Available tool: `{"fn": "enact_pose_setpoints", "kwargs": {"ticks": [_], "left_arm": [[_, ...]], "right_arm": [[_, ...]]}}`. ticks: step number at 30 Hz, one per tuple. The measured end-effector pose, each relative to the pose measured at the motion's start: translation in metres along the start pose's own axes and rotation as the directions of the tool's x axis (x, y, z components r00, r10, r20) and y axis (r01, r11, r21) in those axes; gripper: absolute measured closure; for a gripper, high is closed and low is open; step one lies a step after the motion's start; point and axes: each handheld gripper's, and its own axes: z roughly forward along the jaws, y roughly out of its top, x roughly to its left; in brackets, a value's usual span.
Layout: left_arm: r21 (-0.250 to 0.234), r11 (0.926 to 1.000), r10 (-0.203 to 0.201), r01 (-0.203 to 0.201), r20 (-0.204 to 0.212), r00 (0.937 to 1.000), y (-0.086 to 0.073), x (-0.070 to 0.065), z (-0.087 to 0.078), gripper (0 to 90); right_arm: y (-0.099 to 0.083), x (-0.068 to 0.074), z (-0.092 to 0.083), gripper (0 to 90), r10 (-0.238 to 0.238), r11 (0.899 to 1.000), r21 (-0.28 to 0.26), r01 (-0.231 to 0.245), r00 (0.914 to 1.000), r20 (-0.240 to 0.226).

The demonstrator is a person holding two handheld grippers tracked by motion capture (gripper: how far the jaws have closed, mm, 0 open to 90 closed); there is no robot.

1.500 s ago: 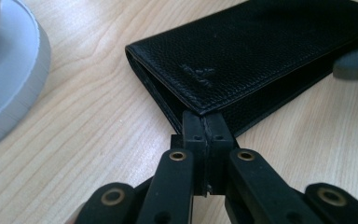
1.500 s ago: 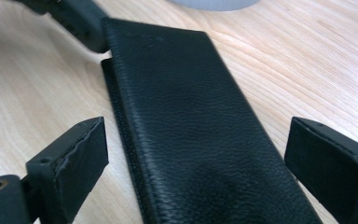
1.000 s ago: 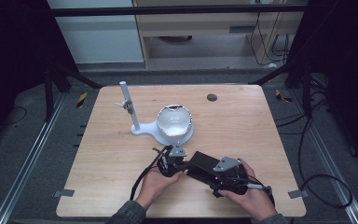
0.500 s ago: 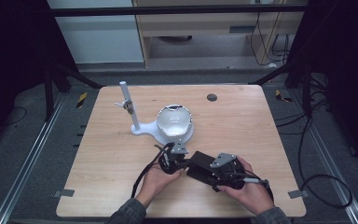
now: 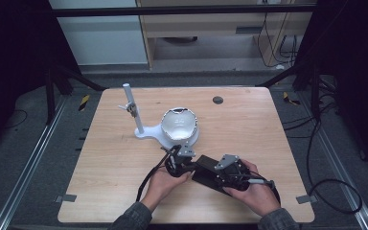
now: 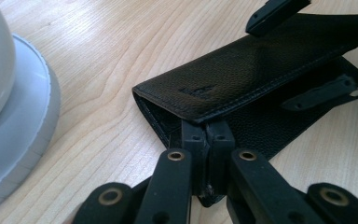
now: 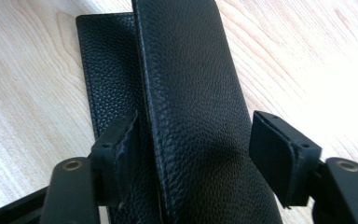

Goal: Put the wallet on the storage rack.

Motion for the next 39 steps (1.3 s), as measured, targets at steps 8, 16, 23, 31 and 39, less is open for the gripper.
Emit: {"fn": "enact_pose_setpoints", "kwargs": {"ticks": [8,16,23,31,39], "left_arm": [[0.004,1.0,0.001,-0.001,0.007,1.0,0.0,-0.003,-0.001,85.5],[0.008,1.0,0.003,-0.003,-0.032,0.9995,-0.001,-0.007,-0.007,66.3],[0.018,0.9998,-0.004,0.005,-0.061,0.9981,-0.008,-0.005,-0.013,42.2],[0.02,0.9996,-0.021,0.022,-0.034,0.9992,-0.009,0.0,-0.019,21.9],[0.005,1.0,0.001,-0.001,-0.028,0.9996,-0.002,0.002,-0.028,8.3]], "right_arm": [[0.006,0.001,0.003,49.4,-0.037,0.999,0.027,0.037,0.9992,0.017],[0.012,0.002,-0.001,68.0,-0.131,0.991,0.046,0.128,0.9892,0.067],[0.016,-0.004,-0.006,81.9,-0.163,0.986,0.036,0.16,0.9816,0.099],[0.02,-0.014,-0.009,83.9,-0.188,0.982,0.034,0.185,0.9776,0.096],[0.016,-0.028,-0.028,84.0,-0.119,0.99,-0.064,0.126,0.9879,0.099]]}}
